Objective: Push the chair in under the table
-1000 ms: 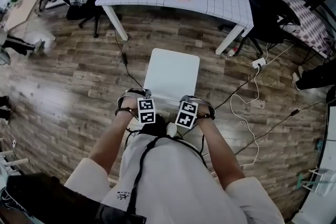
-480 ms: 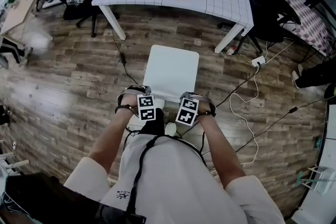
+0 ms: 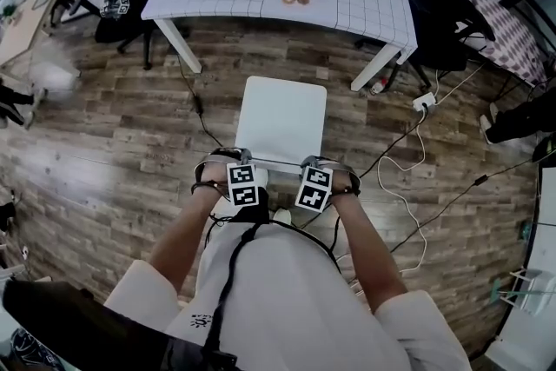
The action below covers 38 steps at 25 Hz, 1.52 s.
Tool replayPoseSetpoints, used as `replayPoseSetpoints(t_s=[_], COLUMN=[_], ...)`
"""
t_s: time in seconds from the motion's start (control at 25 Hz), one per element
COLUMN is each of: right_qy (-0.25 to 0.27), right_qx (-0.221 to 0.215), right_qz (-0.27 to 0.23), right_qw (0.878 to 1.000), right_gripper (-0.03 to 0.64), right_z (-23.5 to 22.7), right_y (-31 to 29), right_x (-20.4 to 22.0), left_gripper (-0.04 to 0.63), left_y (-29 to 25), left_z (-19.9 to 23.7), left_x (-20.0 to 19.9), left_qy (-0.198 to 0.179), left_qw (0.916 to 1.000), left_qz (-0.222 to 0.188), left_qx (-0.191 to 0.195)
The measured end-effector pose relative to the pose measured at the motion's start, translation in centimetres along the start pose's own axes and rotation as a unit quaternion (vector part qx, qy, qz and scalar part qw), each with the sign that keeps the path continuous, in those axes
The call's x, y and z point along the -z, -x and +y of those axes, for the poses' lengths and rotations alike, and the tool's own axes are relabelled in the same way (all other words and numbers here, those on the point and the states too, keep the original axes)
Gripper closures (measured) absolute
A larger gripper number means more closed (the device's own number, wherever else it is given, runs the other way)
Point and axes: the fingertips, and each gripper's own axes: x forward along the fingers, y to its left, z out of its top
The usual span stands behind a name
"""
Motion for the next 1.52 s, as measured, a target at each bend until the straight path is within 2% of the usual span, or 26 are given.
replayPoseSetpoints(t_s=[0.52, 0.72, 0.96, 1.24, 1.44, 1.52], right_qy=[-0.004, -0.011, -0.015, -0.024, -0.033, -0.035], right_qx=[-0.004, -0.003, -0.006, -0.01, -0.003, -0.002], right_qz=[0.005, 0.013, 0.02, 0.022, 0.031, 0.03], right_qw=[1.0, 1.0, 1.0, 0.999, 0.999, 0.999], right_gripper=[0.531, 0.529, 0.529, 0.529, 0.529, 0.528], right_z=[-5.6, -8.1, -10.8, -14.1, -14.8, -16.1], right_y=[-0.2, 1.8, -0.9, -1.2, -0.5, -1.2], right_x=[0.6, -0.6, 0.6, -0.1, -3.0, -2.1], left_gripper=[0.5, 0.502, 0.505, 0.506, 0.506, 0.506], left_y=[-1.0, 1.1, -2.1, -2.4, -1.1, -2.1], left_z=[5.0, 7.7, 10.0, 13.5, 14.7, 15.9], left_x=[-1.2, -1.0, -1.4, -1.1, 1.2, 0.4], left_qy=[-0.013, -0.019, -0.028, -0.038, -0.053, -0.056], left_qw=[0.9996, 0.999, 0.9984, 0.9972, 0.9956, 0.9955], left_qz=[-0.01, -0.019, -0.026, -0.039, -0.053, -0.052], left_qx=[0.025, 0.037, 0.041, 0.051, 0.056, 0.055])
